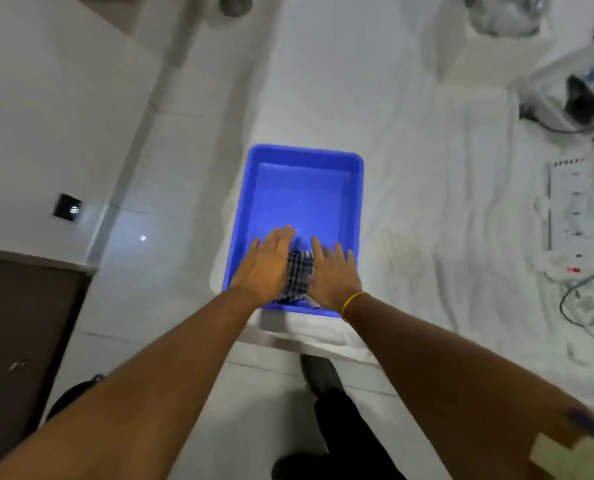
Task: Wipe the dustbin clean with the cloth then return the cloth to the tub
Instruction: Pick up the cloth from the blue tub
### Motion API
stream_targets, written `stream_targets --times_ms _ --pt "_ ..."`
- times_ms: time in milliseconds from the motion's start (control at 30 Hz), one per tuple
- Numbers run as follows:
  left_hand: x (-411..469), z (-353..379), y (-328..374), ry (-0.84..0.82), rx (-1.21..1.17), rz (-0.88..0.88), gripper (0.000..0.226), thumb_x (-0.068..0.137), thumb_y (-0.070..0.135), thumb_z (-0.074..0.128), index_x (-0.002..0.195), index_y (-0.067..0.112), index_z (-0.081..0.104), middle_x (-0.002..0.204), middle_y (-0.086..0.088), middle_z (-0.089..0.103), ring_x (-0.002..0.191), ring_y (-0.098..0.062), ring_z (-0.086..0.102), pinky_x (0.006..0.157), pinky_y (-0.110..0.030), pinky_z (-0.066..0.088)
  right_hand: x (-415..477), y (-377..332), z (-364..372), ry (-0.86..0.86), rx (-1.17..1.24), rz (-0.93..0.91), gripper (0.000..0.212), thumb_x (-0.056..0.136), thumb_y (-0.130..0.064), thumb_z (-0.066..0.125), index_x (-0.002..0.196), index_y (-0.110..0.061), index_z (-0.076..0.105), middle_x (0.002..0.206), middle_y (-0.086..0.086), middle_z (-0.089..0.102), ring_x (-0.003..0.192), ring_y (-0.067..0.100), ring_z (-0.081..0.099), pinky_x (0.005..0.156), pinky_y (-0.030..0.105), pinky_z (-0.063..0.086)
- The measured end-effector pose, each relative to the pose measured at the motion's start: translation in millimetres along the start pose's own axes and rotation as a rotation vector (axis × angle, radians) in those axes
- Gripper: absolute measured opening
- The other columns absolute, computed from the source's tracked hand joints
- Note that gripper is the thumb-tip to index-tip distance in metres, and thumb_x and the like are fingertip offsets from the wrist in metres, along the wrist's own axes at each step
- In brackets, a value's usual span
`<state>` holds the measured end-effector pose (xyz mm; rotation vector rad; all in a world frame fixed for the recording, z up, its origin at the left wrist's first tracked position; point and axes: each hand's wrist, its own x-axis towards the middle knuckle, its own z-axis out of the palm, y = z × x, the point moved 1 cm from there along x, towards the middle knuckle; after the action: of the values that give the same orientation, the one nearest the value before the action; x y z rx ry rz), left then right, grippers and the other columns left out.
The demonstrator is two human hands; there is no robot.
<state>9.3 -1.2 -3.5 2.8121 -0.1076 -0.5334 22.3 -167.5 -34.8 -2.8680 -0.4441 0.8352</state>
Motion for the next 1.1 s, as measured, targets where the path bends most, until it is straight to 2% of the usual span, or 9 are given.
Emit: stream_targets --times_ms 167,400,500,633,700,767,867,1000,1100 --pt "40.9 41.3 -13.7 -0.233 0.036 -0.006 0.084 0.094 0.014 0.066 0.162 0.022 0.017 0.172 -0.002 0.023 0.160 -0.024 0.021 0.125 -0.056 0.031 27.7 17.2 22.2 0.047 -0.005 -0.082 0.086 0.092 -0.054 0.058 0.163 -0.012 0.033 0.140 0.015 0.062 0.131 0.039 0.058 0.113 0.052 0.040" --pt "51.9 58.3 -15.2 -0.313 0.181 0.022 0.088 0.085 0.020 0.079 0.156 0.023 0.027 0.151 -0.004 0.045 0.137 -0.031 0.045 0.109 -0.055 0.041 40.0 17.0 35.1 0.025 0.024 -0.105 0.070 0.085 -0.042 0.069 0.147 -0.016 0.050 0.137 0.010 0.060 0.123 0.037 0.059 0.104 0.050 0.045" --pt "54.2 60.2 -14.4 -0.318 0.214 0.032 0.071 0.084 0.022 0.077 0.146 0.022 0.041 0.140 -0.004 0.054 0.131 -0.029 0.050 0.106 -0.053 0.038 45.5 15.4 35.0 0.019 0.033 -0.086 0.056 0.082 -0.039 0.072 0.132 -0.019 0.057 0.129 0.008 0.060 0.119 0.035 0.058 0.099 0.048 0.045" --pt "49.3 55.9 -13.4 -0.283 0.223 0.065 0.029 0.087 0.023 0.070 0.114 0.021 0.060 0.118 -0.003 0.062 0.116 -0.029 0.055 0.098 -0.048 0.037 48.7 16.7 33.0 0.015 0.034 -0.127 0.031 0.079 -0.028 0.070 0.105 -0.013 0.063 0.118 0.011 0.058 0.109 0.037 0.057 0.083 0.044 0.039" --pt "44.0 48.7 -14.3 -0.275 0.183 0.042 0.017 0.085 0.021 0.068 0.095 0.024 0.055 0.101 -0.002 0.064 0.105 -0.029 0.060 0.091 -0.043 0.036 49.3 14.6 28.8 -0.010 0.077 -0.157 0.020 0.078 -0.022 0.069 0.091 -0.013 0.058 0.110 0.011 0.059 0.102 0.036 0.057 0.074 0.039 0.033" --pt "39.3 43.2 -17.2 -0.280 0.158 0.037 0.020 0.083 0.018 0.066 0.096 0.022 0.051 0.091 -0.005 0.068 0.090 -0.031 0.064 0.086 -0.041 0.038 49.2 10.0 21.9 -0.058 0.156 -0.155 0.021 0.077 -0.019 0.069 0.083 -0.017 0.049 0.093 0.006 0.058 0.091 0.036 0.060 0.068 0.037 0.035" --pt "31.1 34.6 -23.5 -0.258 0.084 0.011 0.034 0.085 0.011 0.064 0.116 0.014 0.050 0.093 -0.013 0.069 0.074 -0.031 0.054 0.069 -0.037 0.041 48.3 2.3 7.4 -0.100 0.165 -0.174 0.021 0.077 -0.017 0.067 0.085 -0.019 0.048 0.073 -0.001 0.051 0.075 0.037 0.056 0.064 0.035 0.038" --pt "17.1 13.1 -39.9 -0.202 -0.022 -0.054 0.037 0.087 0.010 0.062 0.121 0.015 0.049 0.090 -0.013 0.064 0.074 -0.032 0.054 0.061 -0.040 0.042 50.7 -18.6 -21.3 0.005 0.114 -0.321 0.027 0.079 -0.020 0.063 0.104 -0.015 0.054 0.074 0.010 0.060 0.071 0.043 0.057 0.060 0.037 0.032" --pt "4.7 -8.6 -56.6 -0.126 -0.053 -0.099 0.026 0.093 0.013 0.060 0.119 0.017 0.056 0.095 -0.016 0.068 0.083 -0.038 0.063 0.064 -0.041 0.047 54.5 -40.2 -49.2 0.085 0.014 -0.457 0.053 0.077 -0.036 0.043 0.121 -0.015 0.063 0.090 0.014 0.076 0.082 0.044 0.067 0.065 0.037 0.032"
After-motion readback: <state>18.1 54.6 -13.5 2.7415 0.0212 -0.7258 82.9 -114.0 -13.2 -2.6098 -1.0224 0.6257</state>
